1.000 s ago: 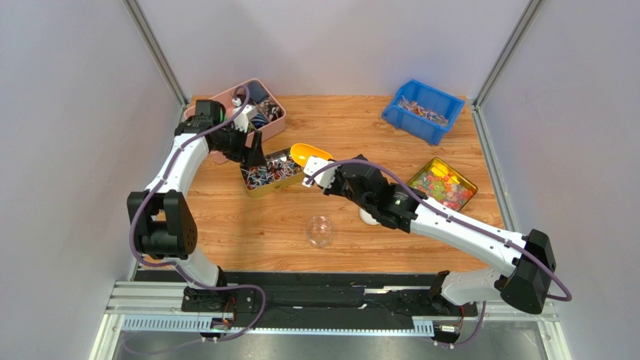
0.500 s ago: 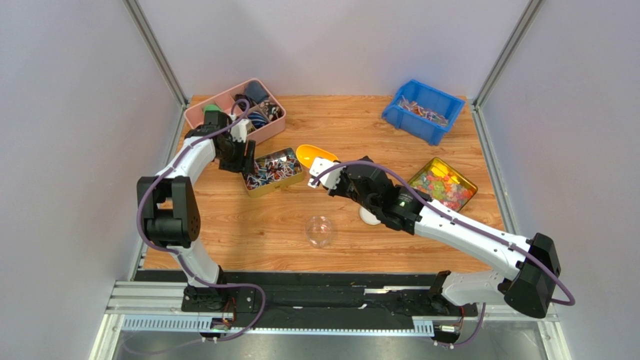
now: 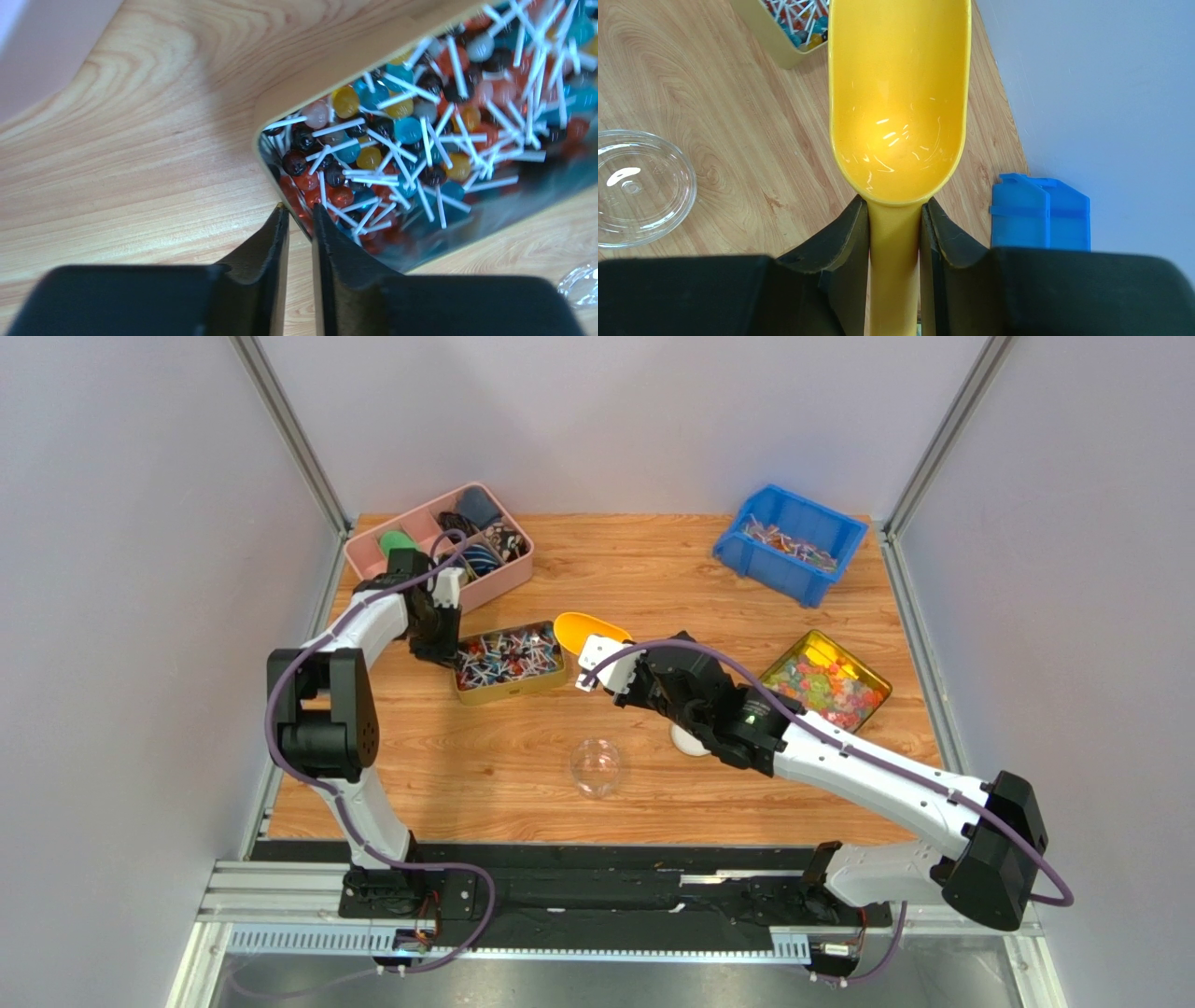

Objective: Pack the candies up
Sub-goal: Adjust the storage box at the center of the board.

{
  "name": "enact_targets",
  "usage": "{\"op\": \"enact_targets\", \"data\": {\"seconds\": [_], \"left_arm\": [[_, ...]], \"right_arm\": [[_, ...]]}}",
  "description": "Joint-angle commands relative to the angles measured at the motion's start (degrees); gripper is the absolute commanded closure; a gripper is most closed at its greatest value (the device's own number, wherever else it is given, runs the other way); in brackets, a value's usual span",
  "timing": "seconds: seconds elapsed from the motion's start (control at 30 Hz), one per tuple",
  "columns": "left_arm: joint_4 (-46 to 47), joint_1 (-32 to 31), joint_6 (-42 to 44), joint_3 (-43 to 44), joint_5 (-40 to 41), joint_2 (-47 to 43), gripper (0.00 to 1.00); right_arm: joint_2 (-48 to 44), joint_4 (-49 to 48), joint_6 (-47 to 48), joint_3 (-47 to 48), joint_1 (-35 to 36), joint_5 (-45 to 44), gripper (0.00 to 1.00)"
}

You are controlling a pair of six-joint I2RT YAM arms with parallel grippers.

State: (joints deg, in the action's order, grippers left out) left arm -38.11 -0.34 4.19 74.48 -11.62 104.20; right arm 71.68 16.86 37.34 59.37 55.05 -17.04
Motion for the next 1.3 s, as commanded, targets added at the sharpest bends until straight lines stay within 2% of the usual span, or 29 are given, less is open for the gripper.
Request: {"op": "enact_targets", "data": {"seconds": [0.0,0.3,0.73,1.1,1.2,1.27], "left_arm": [[0.2,0.0,-0.1,2.3,1.2,1.4,0.81],[-1.2,-0.4,1.6,7.7,2.1,6.0,0.91],[3.8,-5.7,4.1,5.2,10.8,7.0,0.87],[5.7,-6.1,3.7,3.9,9.8,9.0,0.84],[6.2,-6.1,3.8,3.7,9.9,9.4,0.96],[6.7,-6.1,3.7,3.3,10.0,9.3,1.0]], "right_arm": [[-1.6,-3.1,-0.4,-0.2,-0.1,0.7,1.0],[-1.8,-3.2,-0.2,-0.6,-0.1,0.9,1.0],[-1.5,-3.7,0.2,-1.0,0.0,0.7,1.0],[-1.2,-3.7,0.1,-1.2,-0.1,0.7,1.0],[-0.8,-3.7,0.0,-1.0,-0.1,0.6,1.0],[-0.5,-3.6,0.1,-1.0,-0.1,0.4,1.0]]}}
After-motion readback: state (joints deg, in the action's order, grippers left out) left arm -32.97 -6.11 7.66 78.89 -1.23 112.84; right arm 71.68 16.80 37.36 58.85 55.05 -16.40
